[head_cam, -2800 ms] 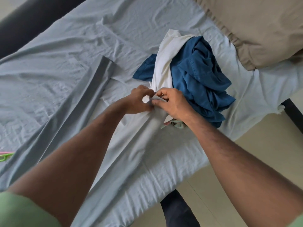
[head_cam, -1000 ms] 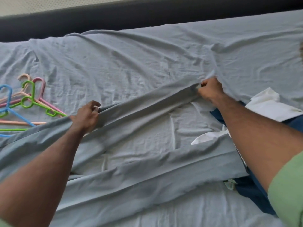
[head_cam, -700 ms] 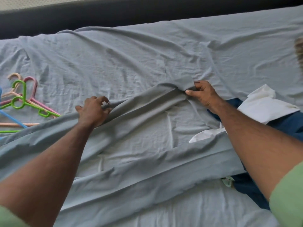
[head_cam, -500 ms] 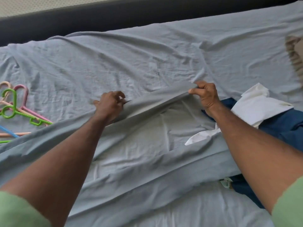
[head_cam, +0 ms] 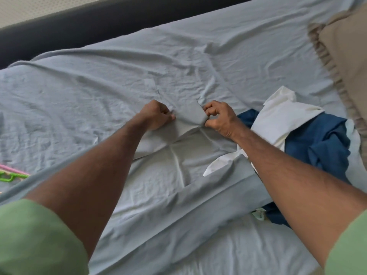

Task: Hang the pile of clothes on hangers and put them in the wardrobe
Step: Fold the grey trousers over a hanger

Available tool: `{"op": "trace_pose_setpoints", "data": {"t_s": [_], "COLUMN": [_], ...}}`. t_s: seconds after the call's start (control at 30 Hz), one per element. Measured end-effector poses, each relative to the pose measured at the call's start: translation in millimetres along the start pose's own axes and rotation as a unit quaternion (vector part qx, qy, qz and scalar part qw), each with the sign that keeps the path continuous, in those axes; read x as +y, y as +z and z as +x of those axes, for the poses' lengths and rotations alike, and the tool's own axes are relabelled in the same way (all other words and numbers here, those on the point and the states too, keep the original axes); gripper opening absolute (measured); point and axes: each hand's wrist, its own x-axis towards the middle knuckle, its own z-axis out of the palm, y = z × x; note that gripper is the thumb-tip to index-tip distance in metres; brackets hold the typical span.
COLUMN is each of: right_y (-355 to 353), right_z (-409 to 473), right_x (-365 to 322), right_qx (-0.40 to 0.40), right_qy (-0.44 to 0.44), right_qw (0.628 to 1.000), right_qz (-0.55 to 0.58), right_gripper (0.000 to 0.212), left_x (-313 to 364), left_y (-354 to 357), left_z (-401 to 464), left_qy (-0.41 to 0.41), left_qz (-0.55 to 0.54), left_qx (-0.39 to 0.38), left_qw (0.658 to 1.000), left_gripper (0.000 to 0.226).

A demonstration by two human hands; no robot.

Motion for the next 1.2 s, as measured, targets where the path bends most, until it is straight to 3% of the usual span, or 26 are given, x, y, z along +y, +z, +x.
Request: {"op": "trace_pose_setpoints", "data": {"t_s": [0.1,0.2,0.3,0.4,0.5,0.6,0.73,0.83,1.0,1.1,1.2], "right_y": [-3.2,-5.2,-5.6,-4.4,-3.8,-7.2,-12.1,-12.1,-12.8,-13.0,-7.3], "right_z": [-2.4,-4.4,2.3,14.6,26.6,35.6,28.1,23.7,30.5,38.5,53.9], "right_x": [7.2,14.1,5.1,-4.8,-3.7,-4.0,-7.4,-3.6,6.3,-2.7,-24.3], "right_qx": [0.004,0.013,0.017,-0.085,-0.133,-0.105,-0.091,-0.086,0.102,0.114,0.103], "right_qy": [0.002,0.013,0.009,0.024,0.053,0.079,0.077,0.078,0.087,0.027,-0.055], "right_qw": [1.0,0.999,0.992,0.985,0.989,0.99,0.986,0.993,0.983,0.985,0.976], "right_qz": [-0.012,0.035,0.127,0.147,0.023,-0.059,0.118,0.032,-0.122,-0.125,-0.182], "right_gripper": [0.015,0.02,0.009,0.033,0.043,0.027,0.026,0.018,0.027,0.027,0.03], "left_x": [5.4,6.9,8.4,4.5,2.3,4.3,9.1,10.2,12.8,-2.3,-32.7], "left_y": [-0.3,-1.8,-11.7,-24.9,-31.3,-33.5,-32.9,-27.0,-14.0,-21.4,-31.8], "left_z": [4.1,11.0,21.3,28.5,33.6,36.9,40.3,41.9,36.4,16.2,-11.4], "left_qy": [-0.007,0.002,0.019,0.024,0.023,0.017,0.026,0.017,-0.005,0.006,-0.001], "left_qz": [-0.069,-0.088,-0.088,-0.089,-0.068,-0.056,-0.03,-0.006,0.062,0.077,0.12], "left_qx": [-0.016,0.036,0.085,0.112,0.137,0.142,0.151,0.146,0.169,0.203,0.19], "left_qw": [0.997,0.995,0.992,0.989,0.988,0.988,0.988,0.989,0.984,0.976,0.975], "left_gripper": [0.016,0.013,0.013,0.016,0.017,0.016,0.018,0.016,0.014,0.033,0.034]}}
